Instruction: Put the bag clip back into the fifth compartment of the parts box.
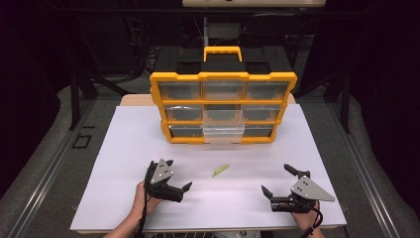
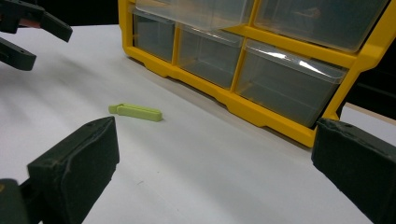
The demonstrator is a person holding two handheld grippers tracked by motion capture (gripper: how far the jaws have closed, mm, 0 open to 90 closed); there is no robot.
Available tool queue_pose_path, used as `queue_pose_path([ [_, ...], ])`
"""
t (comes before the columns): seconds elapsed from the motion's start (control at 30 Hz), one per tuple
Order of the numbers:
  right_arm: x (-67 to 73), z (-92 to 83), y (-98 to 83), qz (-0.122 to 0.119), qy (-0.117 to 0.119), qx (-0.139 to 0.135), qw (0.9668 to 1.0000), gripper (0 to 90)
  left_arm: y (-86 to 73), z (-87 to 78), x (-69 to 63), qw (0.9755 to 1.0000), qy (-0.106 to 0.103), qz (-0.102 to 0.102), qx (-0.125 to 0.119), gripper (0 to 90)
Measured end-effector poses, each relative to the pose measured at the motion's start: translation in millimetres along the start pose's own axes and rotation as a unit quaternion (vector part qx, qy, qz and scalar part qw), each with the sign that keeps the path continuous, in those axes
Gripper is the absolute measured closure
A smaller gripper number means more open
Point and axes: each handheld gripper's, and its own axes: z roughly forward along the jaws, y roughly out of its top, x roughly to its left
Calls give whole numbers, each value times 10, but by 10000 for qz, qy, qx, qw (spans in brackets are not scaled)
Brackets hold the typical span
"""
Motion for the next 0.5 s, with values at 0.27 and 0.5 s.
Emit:
queue_pose_path([
  [0.27, -1, 6, -5, 15, 8, 60, 10000, 6, 132, 153, -34, 9995, -90, 65, 283, 1],
  [0.5, 3, 21, -9, 11, 28, 84, 10000, 7, 257, 243, -87, 9988, -31, 159, 464, 2],
])
